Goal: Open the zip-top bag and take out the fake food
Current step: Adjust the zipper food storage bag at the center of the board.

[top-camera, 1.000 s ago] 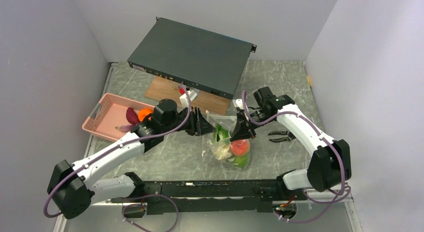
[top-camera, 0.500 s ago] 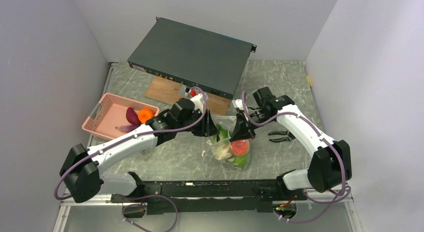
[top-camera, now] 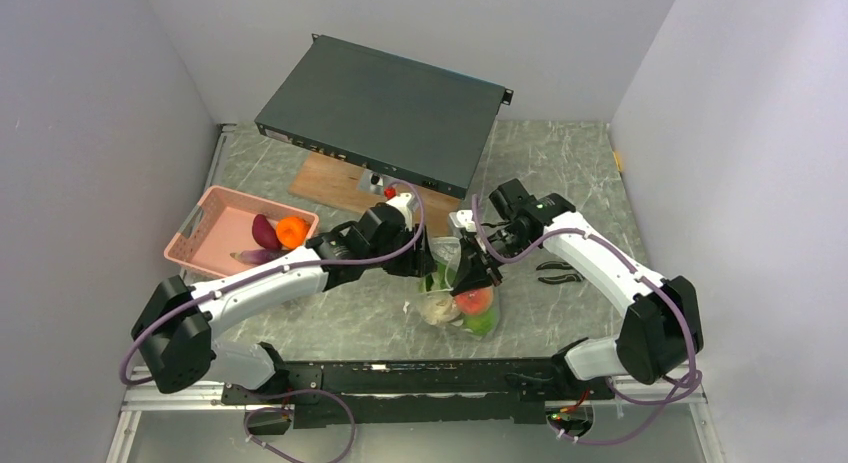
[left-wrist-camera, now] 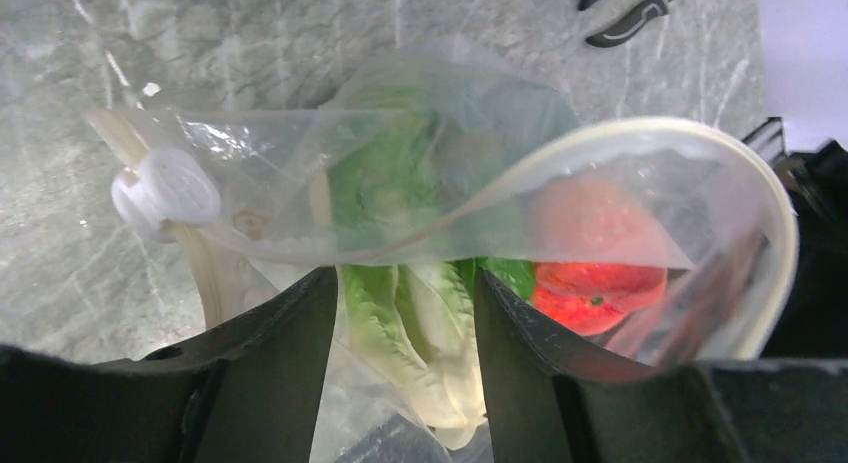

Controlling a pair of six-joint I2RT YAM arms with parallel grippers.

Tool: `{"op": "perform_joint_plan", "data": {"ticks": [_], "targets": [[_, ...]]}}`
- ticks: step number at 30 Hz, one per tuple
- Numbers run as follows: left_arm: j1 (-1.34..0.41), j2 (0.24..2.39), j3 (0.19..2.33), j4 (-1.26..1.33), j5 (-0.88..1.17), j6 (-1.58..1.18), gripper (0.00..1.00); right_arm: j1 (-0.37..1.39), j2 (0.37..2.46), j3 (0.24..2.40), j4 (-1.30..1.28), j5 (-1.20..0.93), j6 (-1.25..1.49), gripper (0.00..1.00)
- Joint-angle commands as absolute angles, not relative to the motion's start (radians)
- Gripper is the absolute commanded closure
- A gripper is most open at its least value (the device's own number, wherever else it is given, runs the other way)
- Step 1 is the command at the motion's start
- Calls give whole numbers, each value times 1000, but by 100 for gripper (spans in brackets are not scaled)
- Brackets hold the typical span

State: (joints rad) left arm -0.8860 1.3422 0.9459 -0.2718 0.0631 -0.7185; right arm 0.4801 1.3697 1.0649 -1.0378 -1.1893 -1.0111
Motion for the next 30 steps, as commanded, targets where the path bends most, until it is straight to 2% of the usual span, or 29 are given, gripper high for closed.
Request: {"op": "perform_joint_plan", "data": {"ticks": [1,8,14,17,24,30], "targets": [[-888,1363,959,-309,-38,-711,43,505,1384,1104,-1020,-1223,-1037,100],[-889,1399,958,-314,-56,-699,43,519,1394,1105,-1020,-1221,-1036,100],[-889,1434,950,-306,-68,-707,51,522,1399,1106,-1016,-1220,-1032,100],[-889,1437,953,-282,-58,-699,61,523,1400,1106,-1014,-1218,-1031,100],[-889,1401,942,-250,-34,-683,100,523,1400,1096,-996,-1199,-1011,100],[-888,1319,927,-218,24,-669,100,524,1402,1080,-954,-1166,-969,100]]}}
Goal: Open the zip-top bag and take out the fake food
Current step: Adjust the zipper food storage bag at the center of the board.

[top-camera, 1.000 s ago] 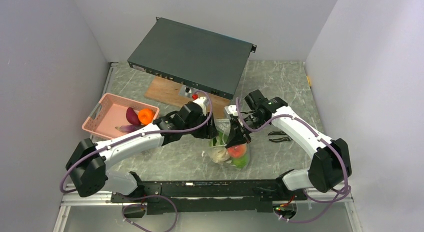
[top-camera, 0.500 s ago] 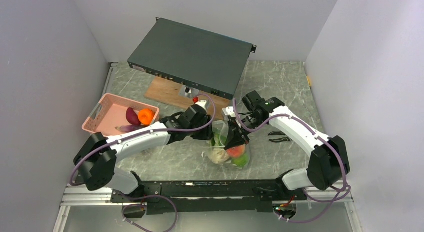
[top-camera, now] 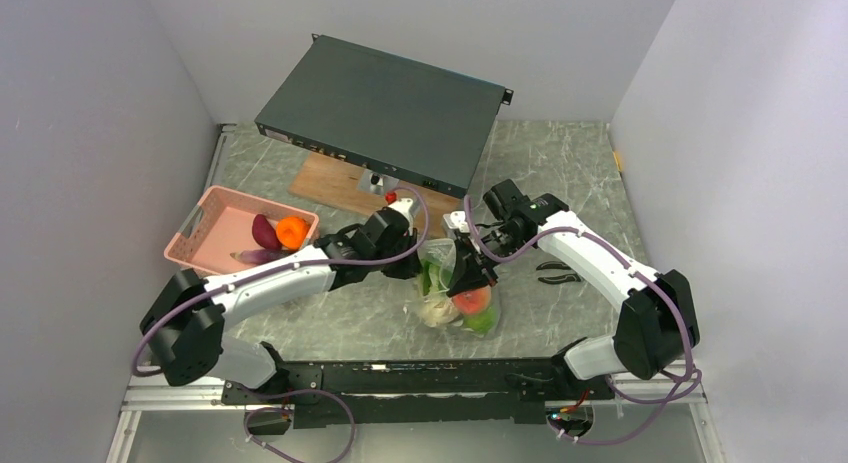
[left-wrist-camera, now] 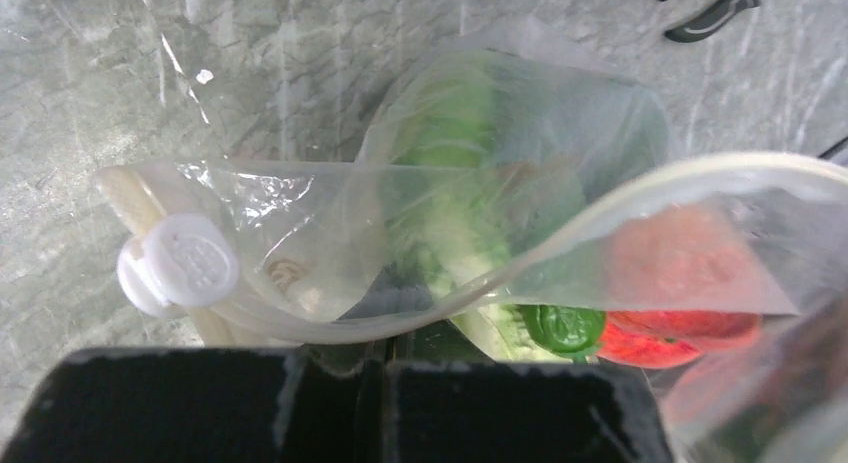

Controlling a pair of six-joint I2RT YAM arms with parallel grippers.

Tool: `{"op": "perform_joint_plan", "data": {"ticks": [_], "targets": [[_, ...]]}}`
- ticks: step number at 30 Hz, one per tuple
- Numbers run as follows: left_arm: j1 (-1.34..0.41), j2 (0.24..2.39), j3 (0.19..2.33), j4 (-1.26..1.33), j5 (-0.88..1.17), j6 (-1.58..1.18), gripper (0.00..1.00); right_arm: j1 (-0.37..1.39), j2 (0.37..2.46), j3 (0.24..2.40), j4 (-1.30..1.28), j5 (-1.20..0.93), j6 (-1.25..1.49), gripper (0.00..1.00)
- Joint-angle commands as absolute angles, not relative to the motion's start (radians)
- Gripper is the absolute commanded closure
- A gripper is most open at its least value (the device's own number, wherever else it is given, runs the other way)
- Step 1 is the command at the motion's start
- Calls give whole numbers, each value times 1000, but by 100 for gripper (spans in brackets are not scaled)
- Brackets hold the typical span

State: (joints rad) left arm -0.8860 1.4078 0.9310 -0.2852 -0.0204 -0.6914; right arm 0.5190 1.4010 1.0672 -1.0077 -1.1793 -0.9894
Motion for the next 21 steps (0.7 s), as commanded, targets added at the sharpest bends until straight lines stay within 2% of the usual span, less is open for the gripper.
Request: {"op": "perform_joint_plan", "data": {"ticks": [1,14,21], "targets": [[-890,1302,924,-217,28,-667,100,522,1401,1077,-943,-1157,-954,100],[-889,1192,943,-274,138,-603,100,519,1400,1054,-832,-1050,-835,100],[-886,1140,993,-322,137,-566,100,506,1402,1025,-722,-922,-712,100]]}}
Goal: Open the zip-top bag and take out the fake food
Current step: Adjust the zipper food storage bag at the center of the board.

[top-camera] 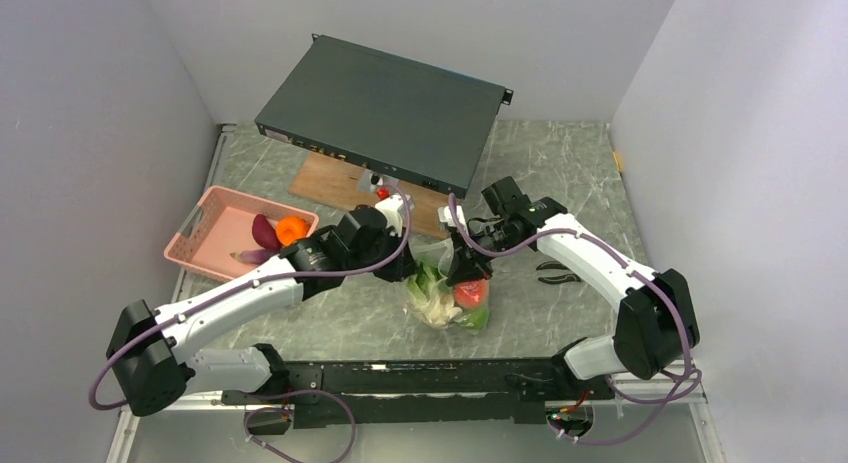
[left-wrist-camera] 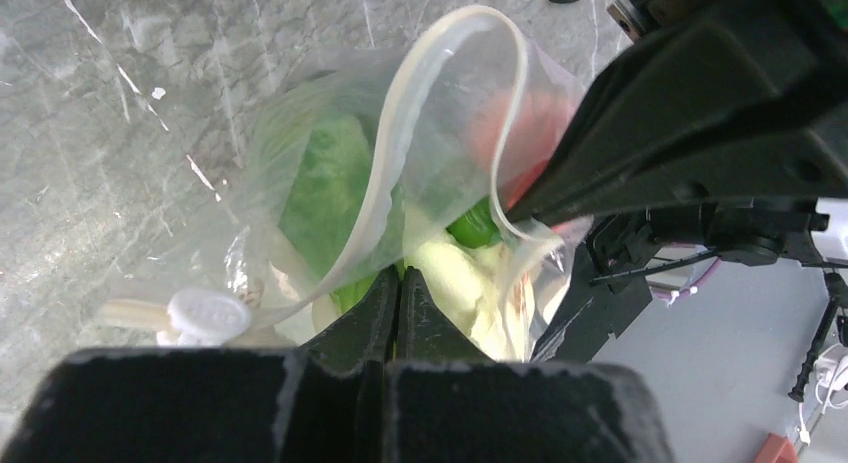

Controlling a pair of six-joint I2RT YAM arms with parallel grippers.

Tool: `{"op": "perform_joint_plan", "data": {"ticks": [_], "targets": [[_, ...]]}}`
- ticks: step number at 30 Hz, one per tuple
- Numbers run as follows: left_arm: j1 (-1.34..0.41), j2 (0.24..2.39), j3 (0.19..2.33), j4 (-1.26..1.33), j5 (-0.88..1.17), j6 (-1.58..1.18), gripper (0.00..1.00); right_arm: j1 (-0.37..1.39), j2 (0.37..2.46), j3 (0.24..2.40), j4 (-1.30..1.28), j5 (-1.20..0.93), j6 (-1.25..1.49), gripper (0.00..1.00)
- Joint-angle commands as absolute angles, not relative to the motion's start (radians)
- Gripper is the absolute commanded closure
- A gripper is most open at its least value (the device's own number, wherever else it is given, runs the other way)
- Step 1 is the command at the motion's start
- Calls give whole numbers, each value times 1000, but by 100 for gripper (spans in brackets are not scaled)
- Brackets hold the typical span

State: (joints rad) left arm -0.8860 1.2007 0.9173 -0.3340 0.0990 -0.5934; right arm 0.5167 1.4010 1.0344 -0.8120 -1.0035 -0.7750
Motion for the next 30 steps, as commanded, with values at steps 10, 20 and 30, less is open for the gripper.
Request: {"op": "perform_joint_plan", "data": {"ticks": [10,20,30], "targets": [[-865,1150,1007,-339,131,-614,100,507,1392,1110,-1126,-1237,-1156,82],[-865,1117,958,-319,156,-560,100,506,1397,1291,-1427,-1141,-1334,58],[-865,1119,973,-334,232,-457,100,452,1369,1431,-1495,-1136,-1281,38]]}}
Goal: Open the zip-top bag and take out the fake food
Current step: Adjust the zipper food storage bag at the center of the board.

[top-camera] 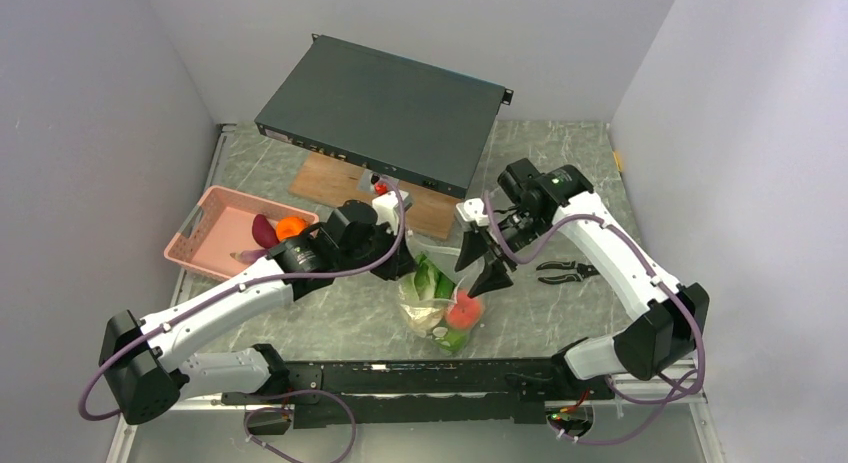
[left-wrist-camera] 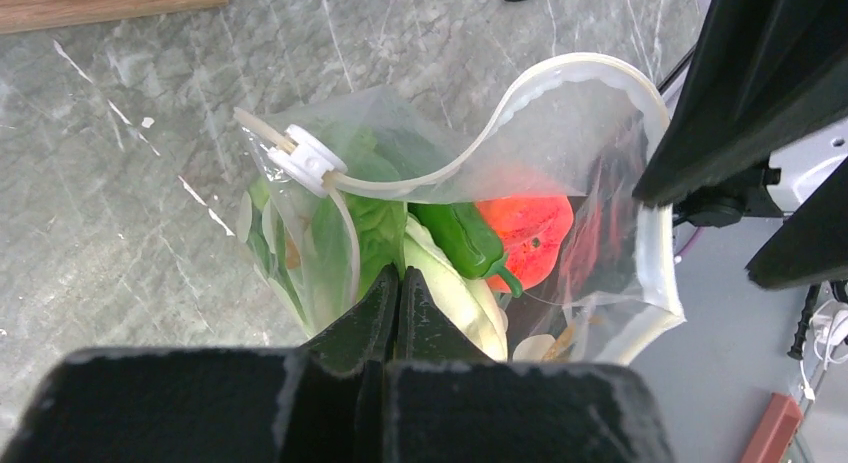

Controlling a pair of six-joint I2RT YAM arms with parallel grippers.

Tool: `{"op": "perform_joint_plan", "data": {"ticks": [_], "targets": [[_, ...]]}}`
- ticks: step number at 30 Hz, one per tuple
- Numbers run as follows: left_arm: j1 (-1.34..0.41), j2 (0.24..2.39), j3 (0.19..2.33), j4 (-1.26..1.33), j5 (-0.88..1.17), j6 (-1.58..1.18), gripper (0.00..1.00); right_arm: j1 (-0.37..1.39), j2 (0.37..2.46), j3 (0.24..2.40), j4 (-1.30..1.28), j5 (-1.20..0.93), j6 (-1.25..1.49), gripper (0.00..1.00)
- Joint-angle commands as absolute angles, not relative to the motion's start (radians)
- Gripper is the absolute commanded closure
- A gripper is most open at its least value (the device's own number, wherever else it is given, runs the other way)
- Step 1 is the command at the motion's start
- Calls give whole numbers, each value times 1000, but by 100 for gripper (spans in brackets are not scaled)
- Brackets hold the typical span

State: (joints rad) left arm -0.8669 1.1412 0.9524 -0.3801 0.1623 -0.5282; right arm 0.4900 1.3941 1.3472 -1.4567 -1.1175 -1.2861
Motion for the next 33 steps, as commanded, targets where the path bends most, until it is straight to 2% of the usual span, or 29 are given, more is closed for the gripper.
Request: {"op": "perform_joint_plan", "data": {"ticks": [1,9,15,20,22,25,28,30,33], "targets": [[-864,1123,982,-335,241,-447,100,432,1375,1449,-1480,-1151,-1251,37],[-865,1172,1064,-358,305,-395,100,421,1395,1431,-1130,-1102,-806,29],[-867,1193,1083,-331,327,-411,100,466,1417,1369,-968,-1019,-634,32],[-870,1204,1088,-307,350,-411,100,477,1417,1337,-918,-987,-578,47],[-872,1208,1091,-304,367,-405,100,478,1418,1342,-917,-996,-577,58],[-874,1216,1096,-309,386,-391,100,477,1419,1355,-916,-1005,-566,82],[-874,1221,1107,-325,404,-372,100,477,1420,1359,-904,-1008,-543,96],[-873,1222,1117,-333,422,-361,100,476,1417,1356,-884,-991,-515,100],[-874,1209,1131,-346,441,-341,100,467,1413,1344,-827,-917,-449,100]]}}
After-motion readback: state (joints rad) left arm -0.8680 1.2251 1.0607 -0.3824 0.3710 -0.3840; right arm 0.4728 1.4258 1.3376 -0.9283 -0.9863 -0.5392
